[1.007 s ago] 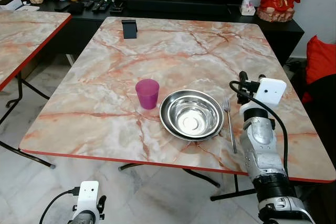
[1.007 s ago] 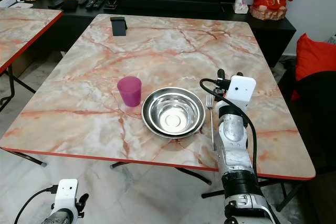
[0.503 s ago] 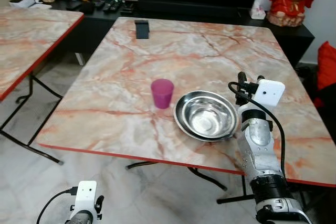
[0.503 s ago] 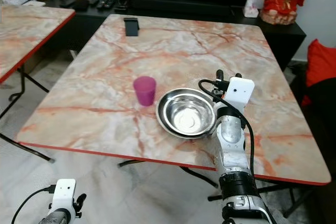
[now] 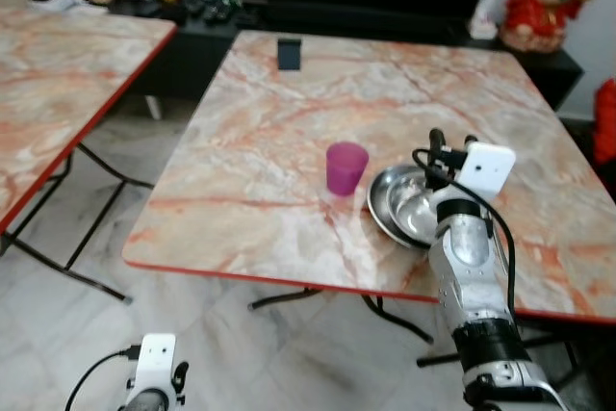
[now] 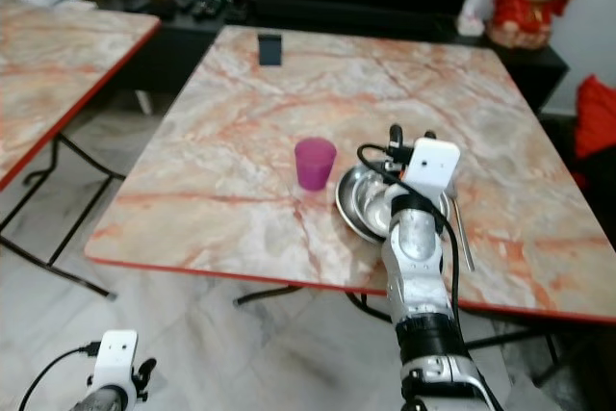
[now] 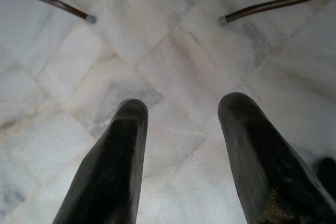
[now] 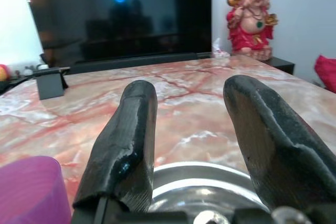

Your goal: Setting the table

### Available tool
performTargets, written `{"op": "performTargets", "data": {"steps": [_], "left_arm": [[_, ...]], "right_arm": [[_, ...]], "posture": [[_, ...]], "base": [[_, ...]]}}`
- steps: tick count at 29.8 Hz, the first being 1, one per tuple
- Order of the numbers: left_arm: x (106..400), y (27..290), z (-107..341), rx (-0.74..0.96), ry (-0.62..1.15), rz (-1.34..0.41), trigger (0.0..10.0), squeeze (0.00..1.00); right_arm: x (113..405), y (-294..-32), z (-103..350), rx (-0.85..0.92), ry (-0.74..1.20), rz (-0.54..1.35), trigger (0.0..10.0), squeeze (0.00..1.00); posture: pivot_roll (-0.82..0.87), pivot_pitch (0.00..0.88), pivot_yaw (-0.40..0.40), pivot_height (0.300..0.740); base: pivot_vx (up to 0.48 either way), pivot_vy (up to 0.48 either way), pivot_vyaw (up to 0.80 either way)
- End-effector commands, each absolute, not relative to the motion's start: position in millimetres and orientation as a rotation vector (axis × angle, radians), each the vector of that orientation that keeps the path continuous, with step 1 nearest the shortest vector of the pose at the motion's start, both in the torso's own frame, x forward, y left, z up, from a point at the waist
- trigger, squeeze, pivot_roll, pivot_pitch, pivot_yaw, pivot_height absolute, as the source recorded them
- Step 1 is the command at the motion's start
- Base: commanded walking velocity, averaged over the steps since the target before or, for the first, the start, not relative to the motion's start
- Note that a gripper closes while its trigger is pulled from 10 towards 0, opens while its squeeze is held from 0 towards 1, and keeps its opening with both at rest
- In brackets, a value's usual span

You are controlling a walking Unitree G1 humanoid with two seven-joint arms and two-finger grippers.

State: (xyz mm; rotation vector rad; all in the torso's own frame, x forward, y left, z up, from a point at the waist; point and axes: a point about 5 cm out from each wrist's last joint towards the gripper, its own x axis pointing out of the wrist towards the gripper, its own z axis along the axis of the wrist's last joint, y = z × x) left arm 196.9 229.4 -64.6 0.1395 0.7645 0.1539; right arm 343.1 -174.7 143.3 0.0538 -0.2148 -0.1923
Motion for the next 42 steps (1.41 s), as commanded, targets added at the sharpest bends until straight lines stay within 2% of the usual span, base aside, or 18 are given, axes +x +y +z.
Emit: {"op": "performTargets", "data": {"steps": [1,24,42], "left_arm": [[196.9,227.9,-65.3,0.149,0.775,0.137,10.0,0.00],[202.9,229.7,-61.4,0.136,0.754,0.158,10.0,0.00],[201.3,231.1,-62.0,0.130,0.756,0.172,10.0,0.00]], "right_arm": [[343.4,-176.1,141.7,0.057,-0.210,-0.197,10.0,0.00],[348.6,-171.4,148.3,0.063,-0.217,-0.175,10.0,0.00],[350.4,-168.7,149.1,0.066,-0.210,-0.166,10.0,0.00]], "posture": [[0.00,0.000,-0.033,0.740],[0.00,0.000,-0.034,0.740],[-0.01,0.000,-0.034,0.740]], "base": [[0.000,0.480,0.00],[0.000,0.452,0.00],[0.000,0.347,0.00]]}}
